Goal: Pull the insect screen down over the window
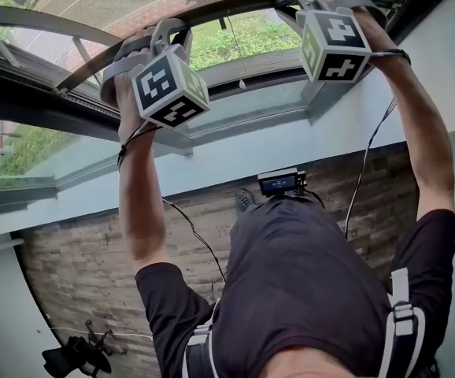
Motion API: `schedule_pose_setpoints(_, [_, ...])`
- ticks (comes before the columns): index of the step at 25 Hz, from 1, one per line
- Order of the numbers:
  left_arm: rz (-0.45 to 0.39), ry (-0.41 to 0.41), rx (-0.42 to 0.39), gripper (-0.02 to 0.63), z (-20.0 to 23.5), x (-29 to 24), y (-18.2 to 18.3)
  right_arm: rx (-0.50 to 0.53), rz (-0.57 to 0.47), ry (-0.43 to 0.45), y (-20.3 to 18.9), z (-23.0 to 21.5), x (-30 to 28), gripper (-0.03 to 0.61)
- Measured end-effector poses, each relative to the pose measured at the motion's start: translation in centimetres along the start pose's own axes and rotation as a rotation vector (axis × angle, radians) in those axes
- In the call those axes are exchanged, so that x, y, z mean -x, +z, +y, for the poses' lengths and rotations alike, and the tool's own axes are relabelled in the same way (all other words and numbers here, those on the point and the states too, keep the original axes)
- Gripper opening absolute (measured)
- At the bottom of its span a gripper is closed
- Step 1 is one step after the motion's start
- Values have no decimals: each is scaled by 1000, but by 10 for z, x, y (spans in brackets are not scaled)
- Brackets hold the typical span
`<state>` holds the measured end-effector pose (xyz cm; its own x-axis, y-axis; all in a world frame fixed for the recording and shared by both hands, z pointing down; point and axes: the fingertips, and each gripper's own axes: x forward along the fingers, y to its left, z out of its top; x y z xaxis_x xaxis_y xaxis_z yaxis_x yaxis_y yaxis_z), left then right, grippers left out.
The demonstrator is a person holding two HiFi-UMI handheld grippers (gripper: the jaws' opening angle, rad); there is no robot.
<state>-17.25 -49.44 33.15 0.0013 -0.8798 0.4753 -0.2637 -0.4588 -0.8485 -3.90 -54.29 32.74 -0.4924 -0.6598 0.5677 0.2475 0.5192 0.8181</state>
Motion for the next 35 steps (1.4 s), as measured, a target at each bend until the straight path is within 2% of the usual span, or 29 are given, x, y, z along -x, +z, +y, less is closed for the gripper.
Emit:
schedule_pose_setpoints(5, [18,-9,-3,23,-10,-5,-4,-1,2,12,3,9,-5,21])
schedule_pose_setpoints(8, [24,-44,4,23,-25,-11,-8,-8,6,40,3,21,-13,21])
schedule_pose_setpoints(12, [31,-110,24,23,-58,-30,-19,-15,17,98,-2,53,-39,21])
schedule_pose_setpoints(16, [54,-127,34,24,-85,-44,-26,-23,27,118,-5,80,-55,21])
schedule_pose_setpoints(21, [71,-201,54,23,-131,-66,-38,-39,31,187,-8,124,-81,21])
schedule_pose_setpoints(26, [93,-207,66,23,-152,-80,-44,-42,41,182,-8,144,-95,21])
schedule_pose_setpoints(30, [106,-281,90,24,-188,-94,-52,-51,50,221,-12,176,-115,21])
schedule_pose_setpoints(35, [129,-274,97,25,-203,-109,-60,-59,61,208,-14,192,-131,21])
